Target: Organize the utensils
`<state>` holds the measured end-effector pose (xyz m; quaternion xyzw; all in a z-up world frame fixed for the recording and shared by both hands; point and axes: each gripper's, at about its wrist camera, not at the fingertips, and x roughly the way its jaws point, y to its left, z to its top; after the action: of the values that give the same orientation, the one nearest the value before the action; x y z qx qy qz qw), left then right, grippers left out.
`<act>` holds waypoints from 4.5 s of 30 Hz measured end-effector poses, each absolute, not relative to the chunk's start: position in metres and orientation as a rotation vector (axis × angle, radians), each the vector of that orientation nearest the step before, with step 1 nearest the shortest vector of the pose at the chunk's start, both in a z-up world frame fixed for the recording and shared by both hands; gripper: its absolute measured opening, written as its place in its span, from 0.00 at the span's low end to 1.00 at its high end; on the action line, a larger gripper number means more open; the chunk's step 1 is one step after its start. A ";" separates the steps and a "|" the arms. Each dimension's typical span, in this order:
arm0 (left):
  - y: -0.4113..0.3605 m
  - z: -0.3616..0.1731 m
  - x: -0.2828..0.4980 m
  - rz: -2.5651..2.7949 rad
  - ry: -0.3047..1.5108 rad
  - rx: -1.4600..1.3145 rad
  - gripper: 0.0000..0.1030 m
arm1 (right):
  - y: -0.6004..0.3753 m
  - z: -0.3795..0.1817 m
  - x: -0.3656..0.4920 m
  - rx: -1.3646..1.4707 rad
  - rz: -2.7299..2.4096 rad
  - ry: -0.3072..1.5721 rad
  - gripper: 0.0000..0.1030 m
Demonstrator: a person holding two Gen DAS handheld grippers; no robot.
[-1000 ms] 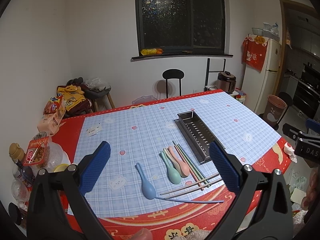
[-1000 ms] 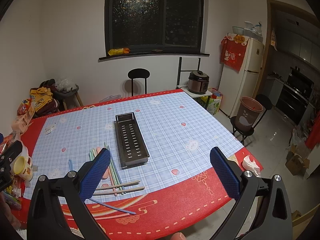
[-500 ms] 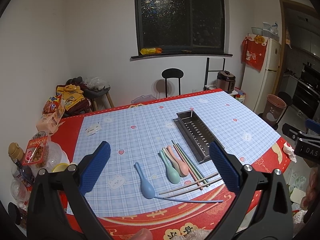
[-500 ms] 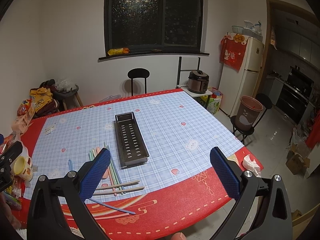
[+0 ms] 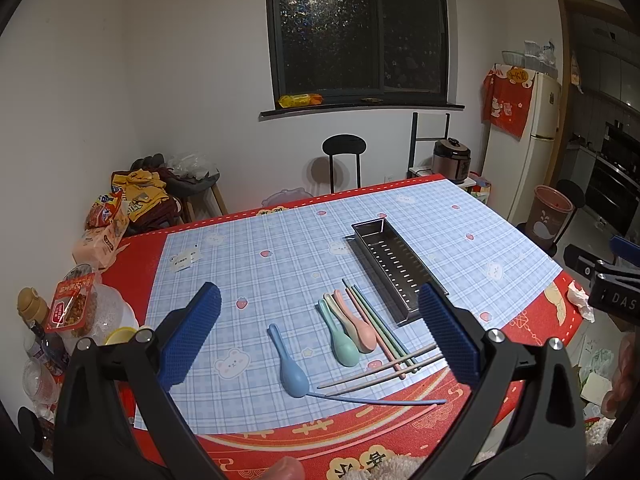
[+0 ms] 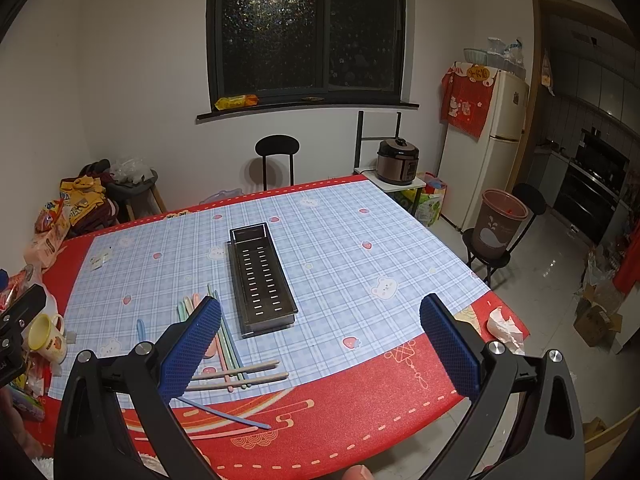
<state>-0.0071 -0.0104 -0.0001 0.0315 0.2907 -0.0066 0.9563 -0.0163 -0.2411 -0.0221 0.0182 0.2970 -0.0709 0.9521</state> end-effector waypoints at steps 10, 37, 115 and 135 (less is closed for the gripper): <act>-0.011 -0.001 -0.006 -0.013 0.591 0.067 0.95 | -0.243 -0.025 -0.013 0.050 -0.144 0.609 0.95; -0.014 -0.010 0.001 0.025 0.629 0.050 0.95 | -0.256 -0.033 -0.003 0.070 -0.118 0.632 0.95; 0.021 -0.259 -0.018 0.381 1.274 -0.778 0.49 | -0.097 -0.279 0.083 -0.647 1.190 1.138 0.06; -0.021 -0.284 0.030 0.592 1.297 -0.642 0.39 | -0.114 -0.283 0.097 -0.485 1.248 1.184 0.06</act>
<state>0.0304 -0.0213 -0.2840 -0.2894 0.5843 0.2669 0.7096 0.0970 -0.1136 -0.2828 -0.2117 0.5163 0.5444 0.6263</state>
